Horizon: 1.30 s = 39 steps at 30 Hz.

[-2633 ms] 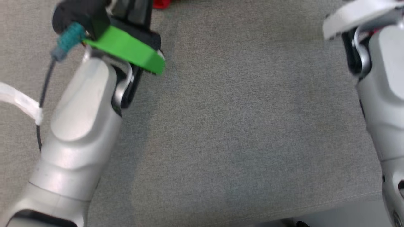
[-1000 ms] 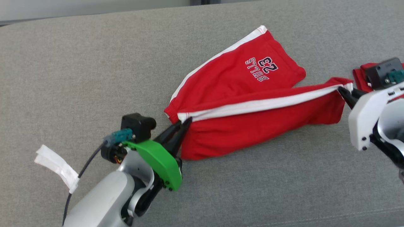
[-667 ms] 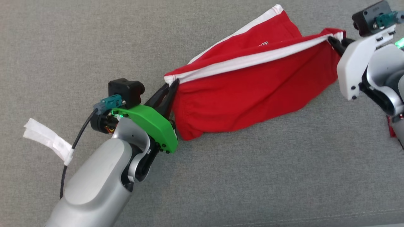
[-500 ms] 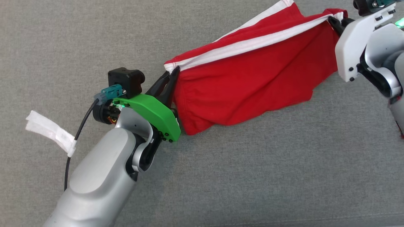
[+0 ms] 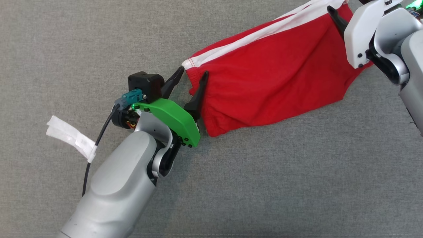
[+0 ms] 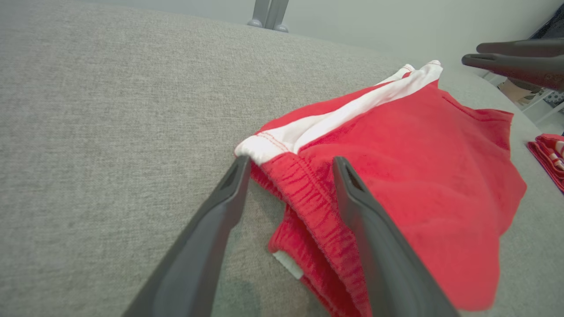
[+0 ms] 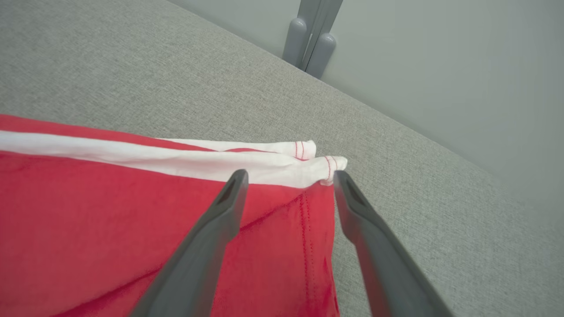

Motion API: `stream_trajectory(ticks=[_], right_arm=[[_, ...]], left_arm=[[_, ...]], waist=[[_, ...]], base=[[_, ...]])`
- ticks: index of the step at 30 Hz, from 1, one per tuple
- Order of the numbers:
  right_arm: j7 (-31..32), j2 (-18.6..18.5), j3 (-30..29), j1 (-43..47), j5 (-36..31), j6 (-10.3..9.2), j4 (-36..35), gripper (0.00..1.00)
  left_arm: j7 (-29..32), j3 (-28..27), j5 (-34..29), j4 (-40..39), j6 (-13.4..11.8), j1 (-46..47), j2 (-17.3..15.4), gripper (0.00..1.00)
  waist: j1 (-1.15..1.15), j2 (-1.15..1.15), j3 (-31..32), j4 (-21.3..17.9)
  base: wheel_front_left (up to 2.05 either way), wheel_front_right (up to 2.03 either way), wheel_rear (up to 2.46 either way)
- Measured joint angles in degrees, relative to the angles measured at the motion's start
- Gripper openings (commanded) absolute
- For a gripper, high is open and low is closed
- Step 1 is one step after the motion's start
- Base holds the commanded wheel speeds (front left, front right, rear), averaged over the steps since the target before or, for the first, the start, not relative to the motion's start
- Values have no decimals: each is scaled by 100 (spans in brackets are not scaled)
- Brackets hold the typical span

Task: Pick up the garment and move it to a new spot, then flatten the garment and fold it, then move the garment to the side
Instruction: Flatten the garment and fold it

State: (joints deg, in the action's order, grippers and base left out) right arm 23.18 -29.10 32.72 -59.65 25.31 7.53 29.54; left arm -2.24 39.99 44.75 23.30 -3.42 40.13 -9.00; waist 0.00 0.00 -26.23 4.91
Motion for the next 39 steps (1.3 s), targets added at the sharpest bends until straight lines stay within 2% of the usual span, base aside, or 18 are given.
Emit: stream_trajectory(ticks=[5, 10, 14, 17, 19, 23, 29, 35, 39], right_arm=[[-402, -7, 85, -47, 225, 0, 180, 100], [-758, -67, -9, 198, 537, 0, 216, 100], [-1020, -122, -266, 595, 720, 0, 230, 100], [-1160, -144, -620, 907, 854, 0, 331, 100], [-1226, -118, -935, 1100, 884, -1, 450, 100], [-1251, 63, -1358, 1333, 946, -1, 622, 100], [-1328, 154, -1930, 1364, 811, -1, 1092, 100], [-1325, 381, -2237, 1241, 647, -2, 1572, 100], [-1315, 409, -2395, 1090, 345, -2, 1959, 100]], left_arm=[[-349, -44, -1, 69, 41, -97, -10, 100], [-1014, -243, -18, -60, 94, -475, -137, 100], [-1254, -531, -323, -264, 98, -840, -299, 100], [-1272, -1073, -815, -677, 98, -1160, -310, 100], [-1279, -1571, -1269, -1001, 171, -1457, -246, 100], [-1279, -2196, -1882, -1226, 409, -1980, 8, 100], [-1279, -2877, -2429, -1357, 713, -2190, 346, 100], [-1279, -3207, -2675, -1452, 905, -2234, 517, 100], [-1279, -3281, -2748, -1461, 992, -2247, 580, 100]], waist=[[0, 0, 154, 10], [0, 0, 393, 16], [0, 0, 620, 20], [0, 0, 767, 34], [0, 0, 839, 56], [0, 0, 830, 128], [0, 0, 665, 287], [0, 0, 484, 545], [0, 0, 355, 709]], base=[[0, 0, 0], [0, 0, 0], [0, 0, 0], [0, 0, 0], [0, 0, 0], [0, 0, 0], [0, 0, 0], [0, 0, 0], [0, 0, 0]])
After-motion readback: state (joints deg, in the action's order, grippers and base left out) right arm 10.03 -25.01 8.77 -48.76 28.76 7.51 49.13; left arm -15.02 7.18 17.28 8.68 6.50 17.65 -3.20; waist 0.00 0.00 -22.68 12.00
